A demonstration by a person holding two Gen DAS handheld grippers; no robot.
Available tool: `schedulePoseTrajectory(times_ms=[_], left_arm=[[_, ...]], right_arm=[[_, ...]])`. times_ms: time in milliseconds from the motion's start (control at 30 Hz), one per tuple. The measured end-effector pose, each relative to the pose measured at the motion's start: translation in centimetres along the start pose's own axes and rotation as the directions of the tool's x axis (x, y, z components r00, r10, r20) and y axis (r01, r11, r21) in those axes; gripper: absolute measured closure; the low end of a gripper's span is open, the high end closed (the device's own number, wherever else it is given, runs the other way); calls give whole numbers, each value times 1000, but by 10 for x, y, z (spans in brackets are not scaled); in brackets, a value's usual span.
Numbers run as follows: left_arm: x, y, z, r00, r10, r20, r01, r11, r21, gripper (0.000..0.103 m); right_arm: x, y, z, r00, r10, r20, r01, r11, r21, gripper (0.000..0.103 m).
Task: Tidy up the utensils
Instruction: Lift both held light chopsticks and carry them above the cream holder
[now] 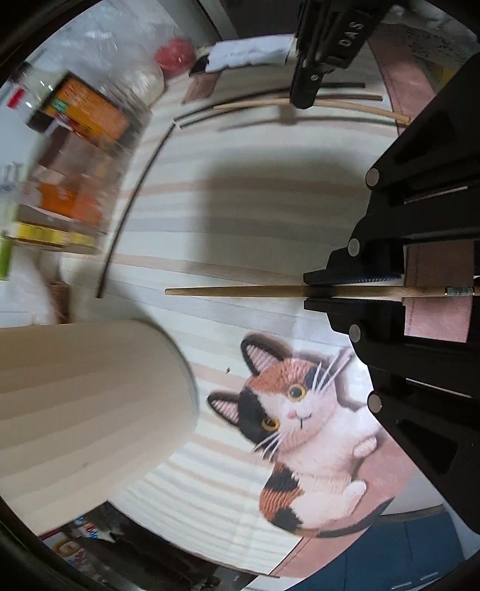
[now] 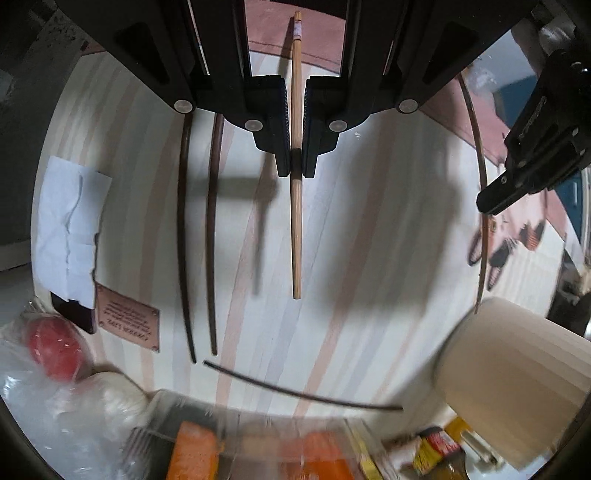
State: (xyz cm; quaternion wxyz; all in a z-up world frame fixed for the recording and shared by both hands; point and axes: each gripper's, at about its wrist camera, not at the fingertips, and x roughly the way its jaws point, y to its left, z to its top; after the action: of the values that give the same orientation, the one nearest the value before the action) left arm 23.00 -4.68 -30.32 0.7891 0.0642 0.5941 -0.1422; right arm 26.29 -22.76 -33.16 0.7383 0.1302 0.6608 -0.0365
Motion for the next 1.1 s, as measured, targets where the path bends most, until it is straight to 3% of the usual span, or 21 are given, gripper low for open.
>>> schedulePoseTrajectory(times_ms=[200, 300, 400, 500, 667, 733, 833, 967, 1100], left_arm=[[-36, -5, 19, 996, -13, 91, 15, 1000, -12, 99], [-62, -3, 31, 987, -17, 160, 21, 1000, -19, 99], [-99, 0, 45, 967, -36, 252, 46, 998, -32, 99], [-149, 7, 66, 930, -66, 362, 89, 995, -46, 99], [-227, 26, 118, 845, -80, 529, 126, 991, -52, 99], [-245, 38, 140, 819, -60, 570, 118, 991, -66, 99], [-256, 62, 175, 797, -10, 604, 92, 990, -104, 99], [-241, 90, 213, 805, 33, 593, 72, 986, -152, 99], [-214, 117, 239, 822, 65, 566, 67, 976, -209, 99]], right_arm=[[-49, -9, -4, 993, 39, 113, -41, 999, 10, 97], [-81, -10, -1, 976, 64, 207, -65, 998, -2, 97], [-108, 0, 1, 950, 97, 296, -99, 995, -6, 97], [-153, 10, 17, 906, 153, 393, -157, 987, -23, 97], [-232, 43, 53, 805, 256, 535, -237, 966, -105, 97], [-256, 65, 73, 768, 282, 575, -241, 959, -150, 97], [-272, 96, 103, 736, 295, 609, -229, 955, -186, 97], [-271, 135, 144, 720, 293, 629, -211, 956, -203, 97], [-255, 164, 181, 727, 299, 618, -226, 954, -195, 97]])
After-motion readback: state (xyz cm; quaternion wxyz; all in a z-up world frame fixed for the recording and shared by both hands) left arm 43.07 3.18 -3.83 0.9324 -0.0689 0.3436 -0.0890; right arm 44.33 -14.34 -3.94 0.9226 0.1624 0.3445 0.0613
